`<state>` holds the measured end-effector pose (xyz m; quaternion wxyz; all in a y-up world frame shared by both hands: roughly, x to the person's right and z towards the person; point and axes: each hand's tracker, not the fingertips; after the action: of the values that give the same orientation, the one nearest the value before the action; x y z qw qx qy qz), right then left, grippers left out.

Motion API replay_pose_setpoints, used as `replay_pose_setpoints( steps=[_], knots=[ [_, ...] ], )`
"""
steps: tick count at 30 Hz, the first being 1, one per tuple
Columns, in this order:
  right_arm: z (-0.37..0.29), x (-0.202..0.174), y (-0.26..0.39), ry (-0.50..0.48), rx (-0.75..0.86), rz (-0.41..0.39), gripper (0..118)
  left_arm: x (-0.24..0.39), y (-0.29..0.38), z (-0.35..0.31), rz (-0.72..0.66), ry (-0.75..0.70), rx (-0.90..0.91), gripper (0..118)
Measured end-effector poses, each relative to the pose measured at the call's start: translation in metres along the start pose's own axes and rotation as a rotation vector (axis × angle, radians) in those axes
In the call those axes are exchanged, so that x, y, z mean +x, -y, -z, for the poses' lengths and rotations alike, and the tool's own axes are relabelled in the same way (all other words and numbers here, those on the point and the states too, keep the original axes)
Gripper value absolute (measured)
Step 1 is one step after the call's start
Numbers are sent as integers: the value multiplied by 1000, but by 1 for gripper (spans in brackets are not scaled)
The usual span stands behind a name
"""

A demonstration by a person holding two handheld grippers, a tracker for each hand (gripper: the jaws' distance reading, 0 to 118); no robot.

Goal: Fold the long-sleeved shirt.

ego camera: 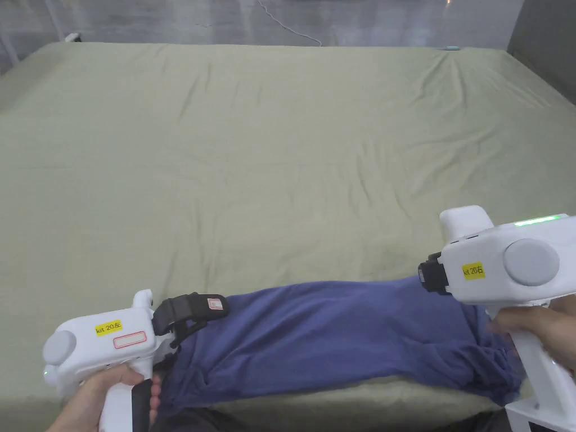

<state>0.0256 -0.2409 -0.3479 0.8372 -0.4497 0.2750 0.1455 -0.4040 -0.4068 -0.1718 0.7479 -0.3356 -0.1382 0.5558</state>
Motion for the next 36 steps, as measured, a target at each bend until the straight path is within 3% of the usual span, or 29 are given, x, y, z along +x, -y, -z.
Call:
replay_pose_setpoints(
  steps=[2,3,4,5,6,7,8,12,15,17,19,25,30,32,36],
  knots=[
    [2,-1,0,5,-3,5,0,5,-6,10,52,-13,-38,114],
    [1,-1,1,7,-4,8,0,8,-9,14,95,-61,-55,93],
    [2,-1,2,7,-7,11,0,15,-14,16,140,-140,-60,58],
    [3,-2,3,7,-10,17,0,17,-19,17,190,-256,-67,0],
    [4,-2,4,6,-13,22,0,16,-24,21,249,-401,-124,0],
    [4,-1,6,4,-16,24,0,11,-36,11,252,-349,-103,0],
    [4,-1,7,2,-19,25,0,19,-1,24,225,-260,-93,0],
    [5,-2,10,0,-30,22,0,13,-28,-6,233,-281,-28,0],
    [6,-1,8,5,-30,19,0,15,-53,-41,246,-389,27,0],
    [6,-1,6,-2,-26,20,0,19,-54,-63,236,-364,23,0],
    [5,0,4,-7,-18,21,0,22,-64,-89,294,-474,74,0],
    [2,-1,-1,-17,-7,18,0,14,-74,-150,216,-625,189,0],
    [-1,-7,-1,-30,0,17,0,56,-55,-133,216,-451,108,0],
    [-1,-5,-1,-36,4,23,0,87,-43,-113,231,-316,66,0],
    [-3,0,1,-37,13,34,0,140,-31,-55,285,-182,-51,0]
  ],
)
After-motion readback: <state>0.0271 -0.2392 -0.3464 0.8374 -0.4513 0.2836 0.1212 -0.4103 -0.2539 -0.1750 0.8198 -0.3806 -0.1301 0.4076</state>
